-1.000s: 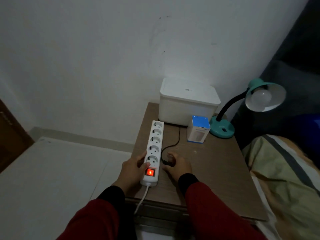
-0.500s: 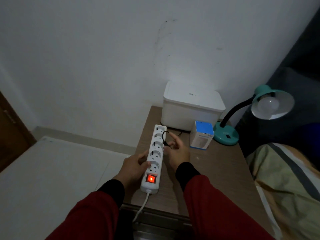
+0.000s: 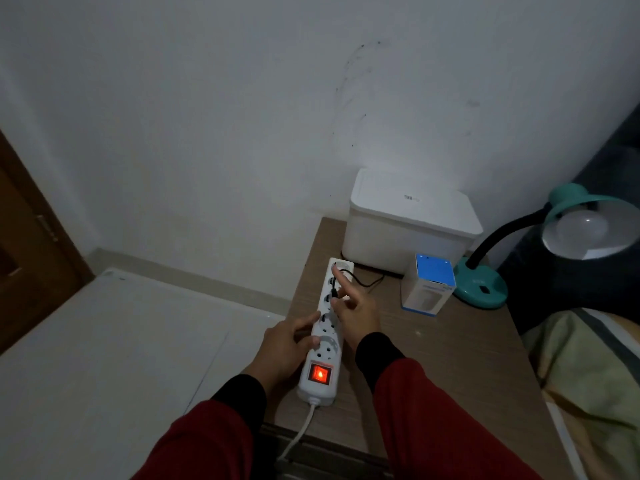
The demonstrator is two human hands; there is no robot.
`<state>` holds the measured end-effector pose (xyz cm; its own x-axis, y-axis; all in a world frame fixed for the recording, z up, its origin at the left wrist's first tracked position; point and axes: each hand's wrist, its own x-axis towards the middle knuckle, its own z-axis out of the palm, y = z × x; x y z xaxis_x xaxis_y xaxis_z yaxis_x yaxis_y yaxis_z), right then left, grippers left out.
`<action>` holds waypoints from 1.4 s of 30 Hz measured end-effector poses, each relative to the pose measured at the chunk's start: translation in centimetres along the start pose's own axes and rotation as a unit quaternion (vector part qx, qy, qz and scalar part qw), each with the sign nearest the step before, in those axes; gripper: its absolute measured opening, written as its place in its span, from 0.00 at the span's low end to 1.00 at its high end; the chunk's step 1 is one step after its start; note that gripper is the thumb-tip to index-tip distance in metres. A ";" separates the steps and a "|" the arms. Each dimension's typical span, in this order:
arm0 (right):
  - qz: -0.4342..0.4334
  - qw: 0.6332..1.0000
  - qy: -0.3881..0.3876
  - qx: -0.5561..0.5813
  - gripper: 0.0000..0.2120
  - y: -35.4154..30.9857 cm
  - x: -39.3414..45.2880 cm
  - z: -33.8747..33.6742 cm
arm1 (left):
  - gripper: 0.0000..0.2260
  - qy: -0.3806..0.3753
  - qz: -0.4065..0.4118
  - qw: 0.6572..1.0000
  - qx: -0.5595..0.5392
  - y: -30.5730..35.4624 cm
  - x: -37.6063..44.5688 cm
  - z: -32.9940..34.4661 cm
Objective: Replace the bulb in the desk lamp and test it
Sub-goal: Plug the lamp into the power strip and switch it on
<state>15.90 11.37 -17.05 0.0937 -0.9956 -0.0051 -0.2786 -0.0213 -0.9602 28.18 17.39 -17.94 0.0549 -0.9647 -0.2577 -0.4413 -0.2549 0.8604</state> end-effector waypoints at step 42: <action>-0.053 0.974 0.063 -0.211 0.08 1.6 -0.6 0.2 | 0.21 0.009 0.007 1.000 -0.003 -0.3 0.5 0.3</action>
<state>15.58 11.99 -18.67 0.0328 -0.9883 0.1487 -0.6440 -0.1347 -0.7531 28.06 17.03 -18.42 0.0659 -0.9690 -0.2382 -0.4362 -0.2427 0.8665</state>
